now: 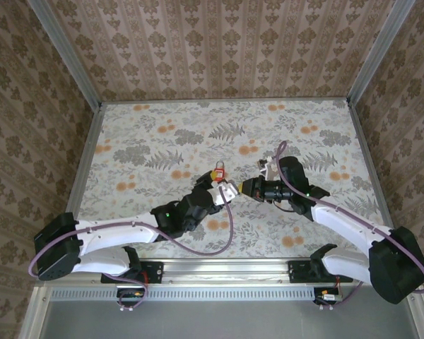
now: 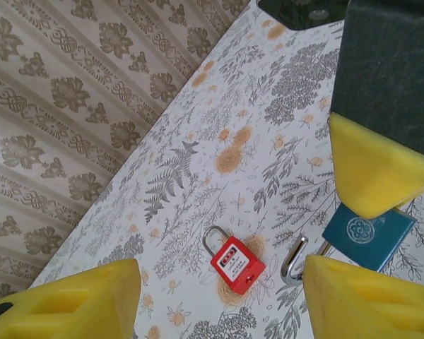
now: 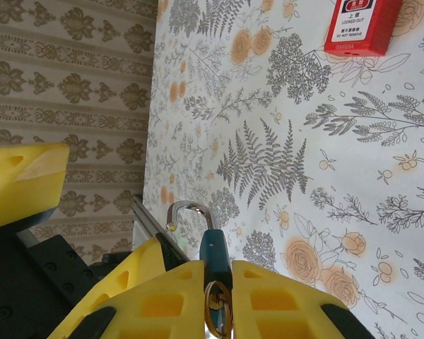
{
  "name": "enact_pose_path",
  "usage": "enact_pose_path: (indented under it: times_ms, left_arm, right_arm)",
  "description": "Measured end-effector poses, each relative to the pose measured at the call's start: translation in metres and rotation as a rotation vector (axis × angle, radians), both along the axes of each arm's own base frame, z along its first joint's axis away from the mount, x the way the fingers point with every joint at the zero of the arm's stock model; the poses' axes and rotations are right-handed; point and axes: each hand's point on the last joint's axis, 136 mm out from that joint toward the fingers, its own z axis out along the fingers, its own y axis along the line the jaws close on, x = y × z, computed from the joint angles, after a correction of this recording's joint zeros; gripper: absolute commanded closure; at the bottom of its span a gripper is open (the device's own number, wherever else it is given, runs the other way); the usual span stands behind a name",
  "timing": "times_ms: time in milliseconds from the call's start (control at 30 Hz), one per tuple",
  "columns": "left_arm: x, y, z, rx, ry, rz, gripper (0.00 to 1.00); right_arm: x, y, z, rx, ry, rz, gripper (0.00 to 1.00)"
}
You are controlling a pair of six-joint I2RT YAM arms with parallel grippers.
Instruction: Unlock with the key
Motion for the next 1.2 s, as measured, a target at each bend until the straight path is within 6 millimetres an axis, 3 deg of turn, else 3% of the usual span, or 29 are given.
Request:
enact_pose_path:
  times_ms: [467,833,1067,1200]
  left_arm:
    - [0.000,0.029,-0.016,0.002,0.009,0.071,0.37]
    - [0.015,0.072,-0.023,-0.064,0.025,0.236,0.34]
    - [0.022,0.106,-0.034,-0.113,0.058,0.364,0.33]
    - [0.024,0.120,-0.034,-0.144,0.072,0.411,0.32]
  right_arm:
    - [0.003,0.034,-0.042,-0.041,0.083,0.089,0.86]
    - [0.032,0.090,-0.062,-0.029,0.094,0.158,0.86]
    - [0.033,0.130,-0.094,-0.047,0.140,0.218,0.86]
    - [0.035,0.150,-0.101,-0.049,0.142,0.245,0.85]
